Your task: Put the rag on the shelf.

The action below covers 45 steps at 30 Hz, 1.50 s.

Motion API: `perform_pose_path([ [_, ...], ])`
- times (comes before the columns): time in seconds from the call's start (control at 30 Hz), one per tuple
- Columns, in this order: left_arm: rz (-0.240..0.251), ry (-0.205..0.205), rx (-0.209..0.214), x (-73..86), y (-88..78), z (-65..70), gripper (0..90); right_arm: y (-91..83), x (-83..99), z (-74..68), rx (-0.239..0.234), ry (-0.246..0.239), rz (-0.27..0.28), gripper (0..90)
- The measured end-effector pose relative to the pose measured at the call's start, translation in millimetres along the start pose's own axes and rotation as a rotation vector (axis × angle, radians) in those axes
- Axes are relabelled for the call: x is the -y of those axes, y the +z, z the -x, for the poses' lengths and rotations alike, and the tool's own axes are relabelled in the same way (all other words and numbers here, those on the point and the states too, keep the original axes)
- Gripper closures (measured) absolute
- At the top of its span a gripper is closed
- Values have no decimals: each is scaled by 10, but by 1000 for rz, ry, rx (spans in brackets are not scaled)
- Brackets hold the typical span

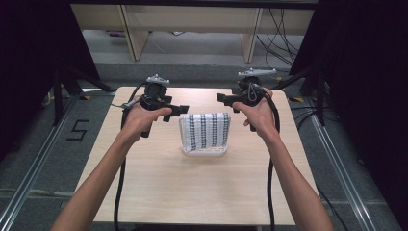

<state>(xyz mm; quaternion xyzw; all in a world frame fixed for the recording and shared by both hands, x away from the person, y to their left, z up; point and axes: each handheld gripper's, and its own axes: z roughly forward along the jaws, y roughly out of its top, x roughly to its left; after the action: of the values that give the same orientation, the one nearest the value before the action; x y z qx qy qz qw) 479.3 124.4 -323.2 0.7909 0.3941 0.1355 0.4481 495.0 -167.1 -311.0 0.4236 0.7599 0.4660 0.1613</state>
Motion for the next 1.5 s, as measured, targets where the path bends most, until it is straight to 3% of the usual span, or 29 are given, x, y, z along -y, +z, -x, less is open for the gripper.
perform_pose_path([
  [0.07, 7, 2, -1, 17, -25, 14, 205, -3, 16, 0, -4, -19, 1, 329],
  [0.17, 5, 4, 7, 47, -51, 27, 201, -3, 45, -23, -14, 5, -5, 313],
  [0.23, 9, 6, 12, 69, -71, 44, 196, -10, 54, -48, -8, -7, -5, 307],
  [0.3, 10, 11, 17, 96, -95, 70, 192, -31, 56, -58, -20, -26, 2, 294],
  [0.33, 8, 14, 19, 105, -103, 80, 192, -48, 62, -82, -22, -11, 1, 290],
  [0.6, 23, 38, 38, 200, -217, 183, 180, -176, 111, -171, -36, -26, 17, 260],
  [0.67, 28, 38, 43, 225, -244, 193, 176, -199, 129, -166, -44, -55, 27, 260],
  [0.7, 41, 21, 45, 236, -243, 204, 175, -225, 137, -188, -42, -35, 21, 260],
  [0.73, 34, 34, 48, 250, -263, 200, 175, -233, 144, -195, -47, -36, 24, 260],
  [0.8, 52, 19, 48, 276, -273, 222, 175, -255, 159, -205, -48, -48, 26, 259],
  [0.97, 45, 39, 49, 319, -321, 244, 175, -297, 219, -233, -64, -76, 43, 259],
  [1.0, 57, 26, 52, 332, -320, 264, 175, -316, 234, -256, -57, -54, 34, 259],
  [1.03, 44, 47, 56, 342, -335, 263, 175, -321, 248, -255, -57, -66, 32, 259],
  [1.1, 51, 37, 65, 378, -335, 300, 173, -335, 287, -265, -52, -71, 28, 259],
  [1.27, 48, 57, 85, 477, -344, 364, 173, -354, 342, -276, -67, -84, 23, 259],
  [1.5, 43, 62, 96, 630, -365, 401, 173, -405, 455, -322, -79, -64, 13, 259],
])
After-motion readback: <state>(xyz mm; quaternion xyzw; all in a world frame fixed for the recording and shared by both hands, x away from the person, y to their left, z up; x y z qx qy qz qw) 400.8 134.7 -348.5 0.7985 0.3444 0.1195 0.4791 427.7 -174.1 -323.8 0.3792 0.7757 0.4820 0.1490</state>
